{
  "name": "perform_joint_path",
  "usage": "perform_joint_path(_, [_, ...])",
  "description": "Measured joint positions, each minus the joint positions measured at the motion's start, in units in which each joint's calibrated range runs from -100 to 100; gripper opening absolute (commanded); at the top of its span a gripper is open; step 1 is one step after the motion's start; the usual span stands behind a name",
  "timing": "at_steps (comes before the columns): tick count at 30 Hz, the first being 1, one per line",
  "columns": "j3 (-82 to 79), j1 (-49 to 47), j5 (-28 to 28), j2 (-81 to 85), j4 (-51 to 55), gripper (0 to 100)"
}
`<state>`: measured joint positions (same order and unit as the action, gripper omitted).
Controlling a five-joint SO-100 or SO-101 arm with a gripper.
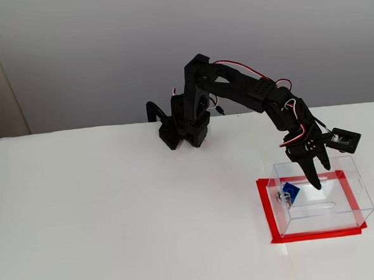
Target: Pick the blue lego brick and place it into the transparent box
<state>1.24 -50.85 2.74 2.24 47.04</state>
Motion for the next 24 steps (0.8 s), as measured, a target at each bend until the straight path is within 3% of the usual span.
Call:
perform_joint_path(12, [0.0,2.0,0.0,0.0,0.0,2])
perform_joint_path(24, [-1.6,9.3,0.0,7.4,0.0,2])
